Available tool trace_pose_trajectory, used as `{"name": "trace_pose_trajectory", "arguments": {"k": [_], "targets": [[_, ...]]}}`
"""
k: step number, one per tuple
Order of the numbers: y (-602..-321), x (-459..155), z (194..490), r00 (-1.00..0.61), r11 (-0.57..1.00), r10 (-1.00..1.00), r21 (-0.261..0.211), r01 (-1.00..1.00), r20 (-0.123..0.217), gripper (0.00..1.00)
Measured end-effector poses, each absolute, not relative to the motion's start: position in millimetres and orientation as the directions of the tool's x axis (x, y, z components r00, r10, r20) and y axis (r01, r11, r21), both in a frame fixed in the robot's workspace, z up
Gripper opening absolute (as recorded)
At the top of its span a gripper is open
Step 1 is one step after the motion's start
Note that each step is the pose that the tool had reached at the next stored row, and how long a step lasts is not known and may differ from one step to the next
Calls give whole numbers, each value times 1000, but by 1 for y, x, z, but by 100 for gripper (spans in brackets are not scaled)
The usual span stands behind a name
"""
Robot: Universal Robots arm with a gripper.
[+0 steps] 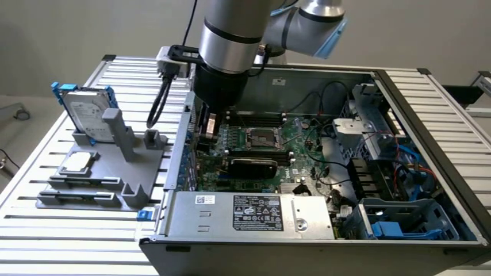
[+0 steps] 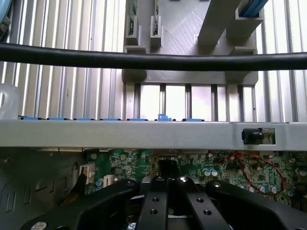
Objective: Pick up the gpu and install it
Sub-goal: 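Press down on the gpu until it lock into place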
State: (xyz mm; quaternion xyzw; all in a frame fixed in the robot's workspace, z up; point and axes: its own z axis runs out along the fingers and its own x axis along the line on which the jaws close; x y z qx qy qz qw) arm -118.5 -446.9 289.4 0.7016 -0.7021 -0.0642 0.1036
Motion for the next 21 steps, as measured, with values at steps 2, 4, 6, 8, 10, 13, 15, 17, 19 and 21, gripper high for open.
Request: {"name": "trace_pose_trajectory", "arguments": {"k": [2, 4, 6, 8, 10, 13, 15, 17, 19, 21], "targets": [[-447, -118, 289, 6, 9, -998, 238, -971, 65, 11], [-447, -119, 290, 6, 11, -998, 240, -971, 70, 11], [-446, -119, 290, 7, 11, -997, 242, -970, 73, 11], [-446, -119, 290, 6, 12, -997, 243, -970, 74, 11], [-445, -119, 290, 7, 12, -997, 243, -970, 75, 11], [-445, -119, 290, 7, 12, -997, 248, -969, 75, 11], [-445, -118, 290, 8, 12, -997, 254, -967, 75, 11], [-445, -119, 290, 8, 12, -997, 262, -965, 75, 11], [-444, -119, 290, 8, 13, -997, 265, -964, 76, 11], [-444, -118, 290, 8, 13, -997, 266, -964, 78, 11]]}}
